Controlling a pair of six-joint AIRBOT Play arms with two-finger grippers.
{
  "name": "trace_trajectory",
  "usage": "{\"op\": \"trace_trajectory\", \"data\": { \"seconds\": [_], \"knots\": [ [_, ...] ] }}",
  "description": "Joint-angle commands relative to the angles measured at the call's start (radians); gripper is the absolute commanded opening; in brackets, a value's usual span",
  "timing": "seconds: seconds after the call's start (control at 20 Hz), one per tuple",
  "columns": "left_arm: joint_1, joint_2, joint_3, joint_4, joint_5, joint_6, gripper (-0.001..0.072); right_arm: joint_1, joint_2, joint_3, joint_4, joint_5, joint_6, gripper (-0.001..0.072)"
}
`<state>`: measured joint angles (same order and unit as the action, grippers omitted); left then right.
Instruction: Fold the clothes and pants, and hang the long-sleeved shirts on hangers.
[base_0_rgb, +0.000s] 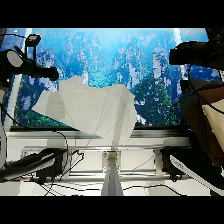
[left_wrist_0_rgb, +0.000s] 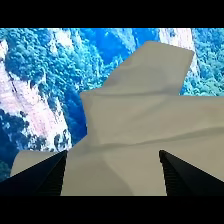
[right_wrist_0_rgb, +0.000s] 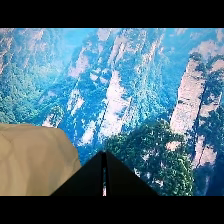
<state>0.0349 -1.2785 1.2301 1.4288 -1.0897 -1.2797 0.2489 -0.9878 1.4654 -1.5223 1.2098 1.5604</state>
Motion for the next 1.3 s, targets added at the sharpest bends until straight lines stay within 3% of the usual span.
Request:
{"op": "trace_trajectory", "data": {
  "seconds": [0.0,0.45,0.6,0.85,1.0,1.15,1.2,1.25],
  "knots": [
    [0.001,0.0,0.0,0.0,0.0,0.0,0.0622,0.001,0.0,0.0,0.0,0.0,0.0,0.001],
    [0.001,0.0,0.0,0.0,0.0,0.0,0.0622,0.001,0.0,0.0,-0.004,-0.051,-0.003,0.001],
    [0.001,0.0,0.0,0.0,0.0,0.0,0.0622,-0.005,-0.006,0.0,-0.095,-0.106,-0.042,0.001],
    [0.001,0.0,0.0,0.0,0.0,0.0,0.0622,-0.201,-0.046,-0.134,-0.1,0.196,-0.185,0.0009],
    [0.0,0.0,0.0,0.0,0.0,0.0,0.0622,-0.325,-0.045,-0.394,0.102,0.278,-0.29,0.0009],
    [0.0,0.0,0.0,0.0,0.0,0.0,0.0622,-0.354,-0.046,-0.681,0.399,0.195,-0.351,0.001],
    [0.0,0.0,0.0,0.0,0.0,0.0,0.0622,-0.354,-0.046,-0.775,0.5,0.136,-0.351,0.0028],
    [0.0,0.0,0.0,0.0,0.0,0.0,0.0622,-0.354,-0.046,-0.856,0.58,0.076,-0.351,0.0106]
  ]
}}
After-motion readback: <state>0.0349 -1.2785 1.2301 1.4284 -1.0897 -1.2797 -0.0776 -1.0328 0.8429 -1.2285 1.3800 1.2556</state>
